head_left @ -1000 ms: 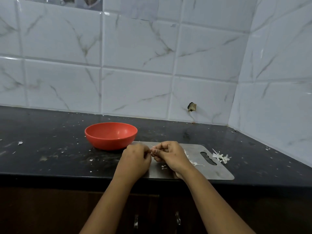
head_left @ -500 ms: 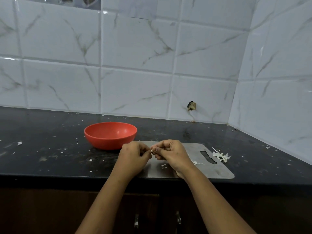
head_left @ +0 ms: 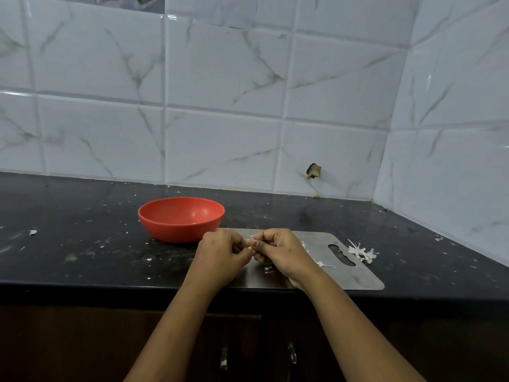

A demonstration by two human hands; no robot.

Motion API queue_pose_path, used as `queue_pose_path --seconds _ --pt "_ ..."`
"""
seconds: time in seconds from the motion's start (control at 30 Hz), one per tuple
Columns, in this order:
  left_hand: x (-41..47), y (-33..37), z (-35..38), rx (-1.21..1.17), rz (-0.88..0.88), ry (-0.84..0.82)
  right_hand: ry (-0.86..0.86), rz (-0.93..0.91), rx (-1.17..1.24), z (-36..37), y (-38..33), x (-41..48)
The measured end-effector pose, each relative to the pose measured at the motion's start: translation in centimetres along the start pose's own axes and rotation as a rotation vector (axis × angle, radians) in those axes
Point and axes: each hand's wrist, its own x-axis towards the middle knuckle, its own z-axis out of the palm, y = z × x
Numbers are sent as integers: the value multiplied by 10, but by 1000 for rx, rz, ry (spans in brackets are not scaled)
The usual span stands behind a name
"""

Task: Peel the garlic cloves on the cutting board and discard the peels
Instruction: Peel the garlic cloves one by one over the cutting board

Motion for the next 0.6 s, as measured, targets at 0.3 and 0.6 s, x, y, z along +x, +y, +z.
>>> queue_pose_path --seconds 0.3,0.6 --pt "5 -2 -1 224 144 -37 14 -64 -273 1 3 2" --pt "11 -16 -17 155 133 121 16 -61 -238 1 2 -1"
